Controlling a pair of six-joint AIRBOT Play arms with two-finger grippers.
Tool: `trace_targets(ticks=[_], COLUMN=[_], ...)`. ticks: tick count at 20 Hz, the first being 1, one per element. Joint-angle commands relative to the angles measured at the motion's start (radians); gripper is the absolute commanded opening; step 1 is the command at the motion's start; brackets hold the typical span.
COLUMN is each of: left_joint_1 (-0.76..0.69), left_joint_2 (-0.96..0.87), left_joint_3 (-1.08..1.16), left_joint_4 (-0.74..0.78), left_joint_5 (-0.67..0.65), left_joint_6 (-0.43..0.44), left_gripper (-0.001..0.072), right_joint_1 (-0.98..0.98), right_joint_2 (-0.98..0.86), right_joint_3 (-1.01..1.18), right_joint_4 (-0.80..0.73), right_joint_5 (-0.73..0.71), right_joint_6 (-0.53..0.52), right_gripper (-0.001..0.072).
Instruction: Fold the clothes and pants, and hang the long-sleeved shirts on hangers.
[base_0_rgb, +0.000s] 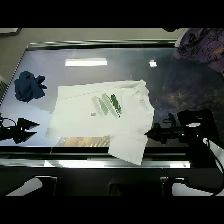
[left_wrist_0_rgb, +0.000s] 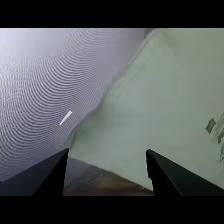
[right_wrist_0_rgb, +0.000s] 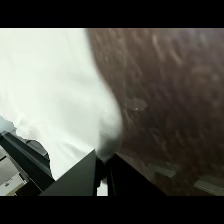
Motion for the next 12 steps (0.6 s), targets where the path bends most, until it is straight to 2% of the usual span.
trace_targets(ticks=[1, 12], left_joint_1=[0.026, 0.016], left_joint_2=[-0.027, -0.086], left_joint_3=[-0.057, -0.058], left_joint_4=[-0.035, 0.042], left_joint_5=[0.003, 0.003], left_joint_6=[0.080, 0.042], left_gripper=[0.0531, 0.0500], right_joint_1=[0.000, 0.000], right_joint_2=[0.000, 0.000], right_joint_3=[0.000, 0.000], right_joint_4=[0.005, 0.015], right_joint_5=[0.020, 0.027], right_joint_6=[0.013, 0.012], right_gripper=[0.0035, 0.0035])
